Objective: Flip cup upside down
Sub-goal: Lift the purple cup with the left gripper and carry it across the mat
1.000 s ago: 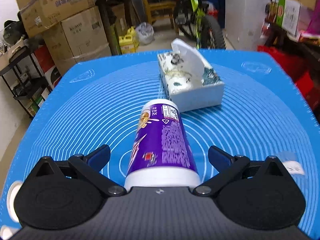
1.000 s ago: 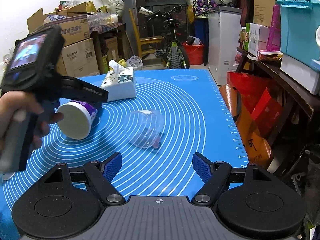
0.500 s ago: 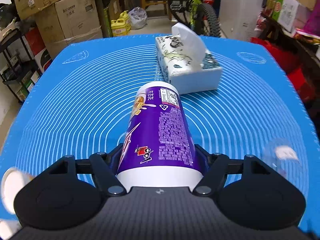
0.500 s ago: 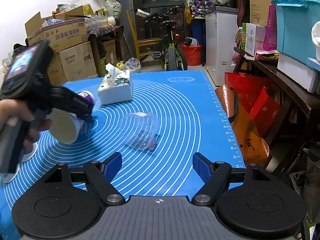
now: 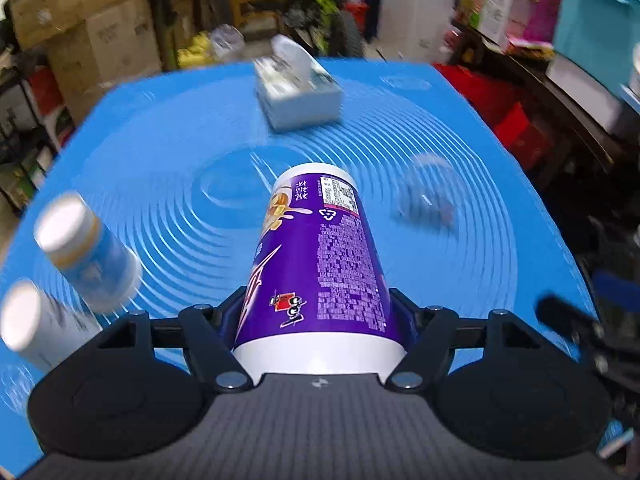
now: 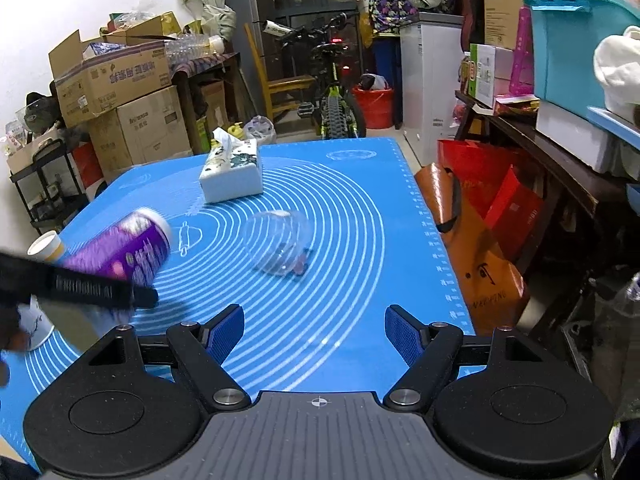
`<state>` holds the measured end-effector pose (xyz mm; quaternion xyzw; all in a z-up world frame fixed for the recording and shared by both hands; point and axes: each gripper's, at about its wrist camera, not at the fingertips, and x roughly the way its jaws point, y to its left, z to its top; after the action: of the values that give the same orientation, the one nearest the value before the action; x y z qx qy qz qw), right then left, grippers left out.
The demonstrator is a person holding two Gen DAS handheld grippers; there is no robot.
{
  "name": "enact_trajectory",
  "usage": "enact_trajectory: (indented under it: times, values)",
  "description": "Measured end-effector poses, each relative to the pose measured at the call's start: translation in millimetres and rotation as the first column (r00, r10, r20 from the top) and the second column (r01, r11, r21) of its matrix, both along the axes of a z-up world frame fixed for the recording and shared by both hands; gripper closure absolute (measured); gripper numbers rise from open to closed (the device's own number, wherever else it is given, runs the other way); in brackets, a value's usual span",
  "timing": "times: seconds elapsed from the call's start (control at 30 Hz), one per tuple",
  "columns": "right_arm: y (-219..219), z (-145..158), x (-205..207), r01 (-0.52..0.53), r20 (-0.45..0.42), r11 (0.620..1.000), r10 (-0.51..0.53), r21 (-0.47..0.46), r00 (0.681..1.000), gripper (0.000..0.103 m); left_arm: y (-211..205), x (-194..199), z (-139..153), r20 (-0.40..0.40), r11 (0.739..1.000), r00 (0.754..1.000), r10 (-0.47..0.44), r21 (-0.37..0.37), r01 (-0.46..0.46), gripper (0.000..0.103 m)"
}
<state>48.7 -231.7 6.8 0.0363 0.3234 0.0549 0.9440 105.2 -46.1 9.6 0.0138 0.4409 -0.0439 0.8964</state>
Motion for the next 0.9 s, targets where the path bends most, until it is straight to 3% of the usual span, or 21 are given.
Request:
enact_trajectory:
  times: [0.47, 0.53, 0.6, 0.9]
  values:
    - [-7.1, -0.4, -15.5, 0.017, -0.025, 1.0, -0.018, -0.025, 1.0, 0.022, -16.8, -5.6, -30.0, -0.071, 0.999, 0.997, -0.012, -0.03, 0.01, 0.029]
    - [-7.3, -1.5, -16.0, 0.016, -0.028, 1.0, -0.017, -0.026, 0.999, 0.022, -13.1, -7.0, -32.2, -0.086, 0.999, 0.996, -0.005, -0.046, 0.001, 0.025]
    - [-7.6, -1.3, -14.9, 0.016, -0.031, 1.0, -0.016, -0.025, 0.999, 0.022, -12.7, -7.2, -32.9, -0.088, 0.999, 0.996, 0.005, -0.039, -0.008, 0.013]
    - [-6.1, -1.9, -14.7, 0.009, -0.032, 1.0, -0.01, -0.027, 0.999, 0.022, -7.8, -8.6, -33.9, -0.086, 0.999, 0.996, 0.026, -0.025, -0.028, 0.008]
